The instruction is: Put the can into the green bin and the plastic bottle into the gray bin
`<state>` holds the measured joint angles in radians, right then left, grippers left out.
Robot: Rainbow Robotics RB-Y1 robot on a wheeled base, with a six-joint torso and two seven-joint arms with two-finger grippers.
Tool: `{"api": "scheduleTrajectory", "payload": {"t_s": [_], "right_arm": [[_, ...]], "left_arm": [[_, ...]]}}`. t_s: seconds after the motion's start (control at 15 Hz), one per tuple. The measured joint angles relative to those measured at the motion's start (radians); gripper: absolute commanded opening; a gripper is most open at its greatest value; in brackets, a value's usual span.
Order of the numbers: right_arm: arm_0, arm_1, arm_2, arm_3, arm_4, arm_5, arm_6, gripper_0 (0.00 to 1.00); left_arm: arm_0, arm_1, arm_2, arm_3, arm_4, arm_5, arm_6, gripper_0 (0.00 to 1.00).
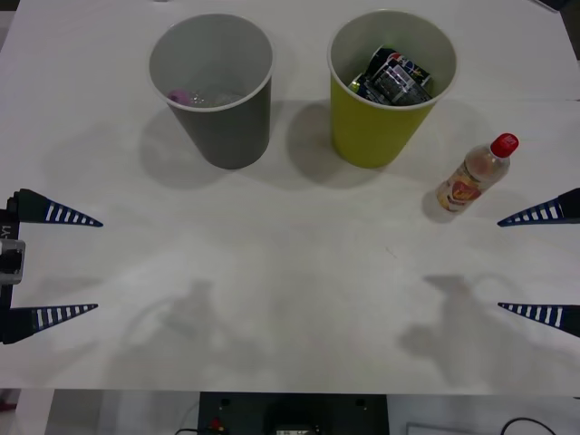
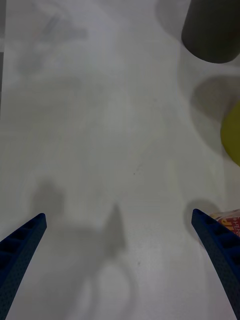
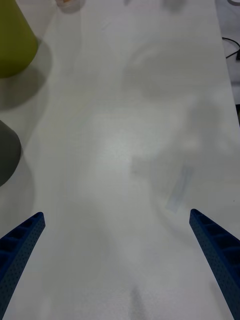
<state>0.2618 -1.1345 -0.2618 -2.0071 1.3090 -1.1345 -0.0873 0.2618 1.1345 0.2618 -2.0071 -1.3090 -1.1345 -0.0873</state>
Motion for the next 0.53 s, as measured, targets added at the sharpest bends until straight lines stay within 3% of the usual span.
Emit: {"api": "scheduleTrajectory", "payload": {"t_s": [0.53], "right_arm": [[0.028, 0.023, 0.008, -0.023, -0.027, 0.051, 0.006, 1.00]], "left_arm": [[0.000, 0.000, 0.000, 0.000, 0.000, 0.000, 0.000, 1.00]]}}
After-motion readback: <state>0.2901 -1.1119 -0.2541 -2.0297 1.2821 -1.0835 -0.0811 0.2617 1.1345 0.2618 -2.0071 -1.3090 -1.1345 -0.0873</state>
